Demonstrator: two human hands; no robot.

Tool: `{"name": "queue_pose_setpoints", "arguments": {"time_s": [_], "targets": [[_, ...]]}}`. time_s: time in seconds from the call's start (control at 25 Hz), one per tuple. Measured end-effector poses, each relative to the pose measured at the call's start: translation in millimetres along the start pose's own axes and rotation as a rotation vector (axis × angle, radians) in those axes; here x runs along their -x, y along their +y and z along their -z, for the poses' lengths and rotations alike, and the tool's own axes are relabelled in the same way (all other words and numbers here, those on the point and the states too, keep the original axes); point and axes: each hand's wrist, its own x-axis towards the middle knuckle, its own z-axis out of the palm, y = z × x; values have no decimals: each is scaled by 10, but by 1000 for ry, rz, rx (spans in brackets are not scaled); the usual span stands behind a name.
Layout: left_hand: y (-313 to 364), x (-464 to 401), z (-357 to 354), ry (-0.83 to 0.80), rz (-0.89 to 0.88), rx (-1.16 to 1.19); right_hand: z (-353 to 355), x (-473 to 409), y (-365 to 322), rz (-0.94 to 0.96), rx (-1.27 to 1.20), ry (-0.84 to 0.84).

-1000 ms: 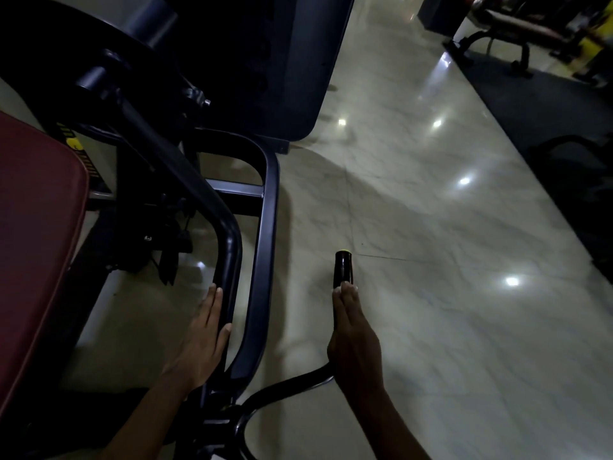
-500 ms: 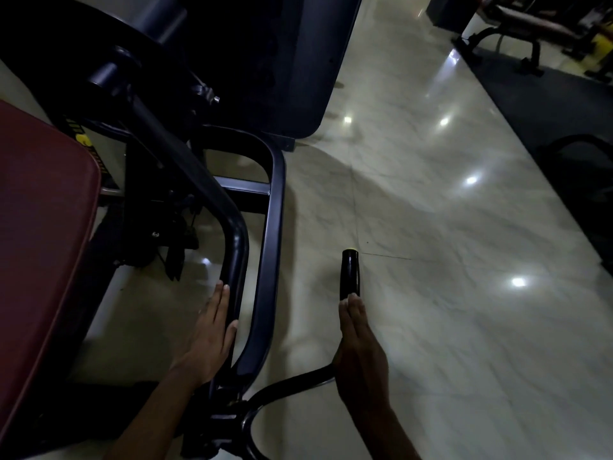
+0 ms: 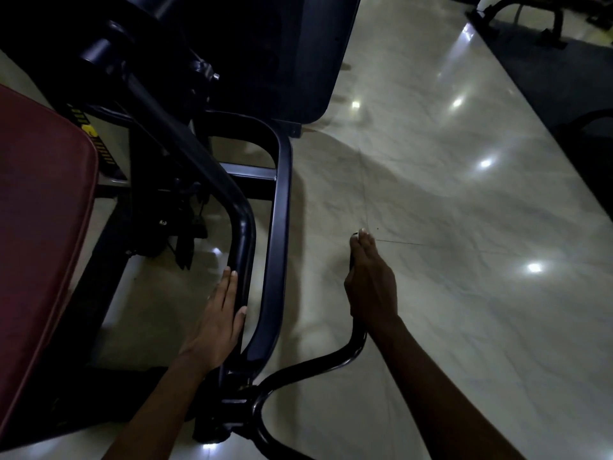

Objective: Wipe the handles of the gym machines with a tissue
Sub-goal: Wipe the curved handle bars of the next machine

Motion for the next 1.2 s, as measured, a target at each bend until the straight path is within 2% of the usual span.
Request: {"name": "queue_pose_setpoints", "arguments": {"time_s": [0.12, 0.28, 0.48, 0.72, 1.0, 1.2], "targets": [[28, 6, 10, -3, -12, 12, -16, -88, 29, 14, -36, 30], [-5, 6, -11, 0, -20, -16, 55, -125, 100, -142, -394, 165], [-19, 7, -25, 17, -47, -26, 124, -164, 129, -348, -485, 122], [17, 43, -30, 36, -40, -30, 117, 453, 127, -549, -624, 129], [0, 40, -38, 35, -43, -25, 221, 967, -1, -510, -735, 156], [30, 35, -17, 26, -33, -60, 172, 549, 111, -489, -659, 129]]}}
